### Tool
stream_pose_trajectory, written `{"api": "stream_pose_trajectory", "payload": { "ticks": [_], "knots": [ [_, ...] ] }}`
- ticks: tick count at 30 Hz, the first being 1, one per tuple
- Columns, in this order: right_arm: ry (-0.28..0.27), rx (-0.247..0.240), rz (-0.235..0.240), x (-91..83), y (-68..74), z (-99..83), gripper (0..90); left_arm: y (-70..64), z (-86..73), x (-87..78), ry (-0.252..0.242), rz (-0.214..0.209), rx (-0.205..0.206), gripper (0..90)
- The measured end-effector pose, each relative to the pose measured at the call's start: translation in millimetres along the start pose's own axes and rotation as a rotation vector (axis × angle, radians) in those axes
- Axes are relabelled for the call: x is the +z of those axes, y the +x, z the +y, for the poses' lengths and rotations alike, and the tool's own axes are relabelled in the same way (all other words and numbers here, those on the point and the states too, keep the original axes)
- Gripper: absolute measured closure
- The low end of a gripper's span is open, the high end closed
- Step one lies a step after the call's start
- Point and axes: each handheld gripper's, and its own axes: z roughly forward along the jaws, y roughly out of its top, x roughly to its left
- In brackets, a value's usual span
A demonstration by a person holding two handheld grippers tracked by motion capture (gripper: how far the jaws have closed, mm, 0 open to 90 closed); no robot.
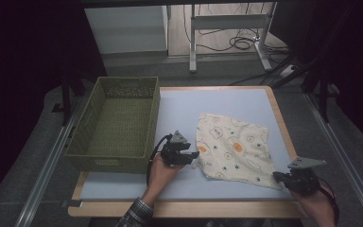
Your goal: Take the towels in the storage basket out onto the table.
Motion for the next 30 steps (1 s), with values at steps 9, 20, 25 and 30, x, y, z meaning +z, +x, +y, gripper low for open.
{"api": "stream_pose_trajectory", "payload": {
  "ticks": [9, 20, 25, 30],
  "knots": [
    [-0.022, -0.007, 0.009, 0.3, 1.9, 3.0, 82.8, -16.1, -18.9, 5.7, 0.031, -0.122, 0.021, 56.2],
    [-0.031, 0.013, 0.013, 1.4, -0.7, -3.4, 80.5, -31.4, -12.7, -2.5, 0.125, -0.091, 0.093, 89.9],
    [-0.045, 0.016, 0.023, -0.3, 0.1, -2.2, 77.9, -30.4, -18.8, -31.1, 0.126, -0.034, 0.09, 89.2],
    [-0.06, 0.021, 0.039, 0.5, 2.1, 2.0, 72.9, -22.5, -31.9, -46.2, 0.134, 0.001, 0.039, 82.7]
  ]
}}
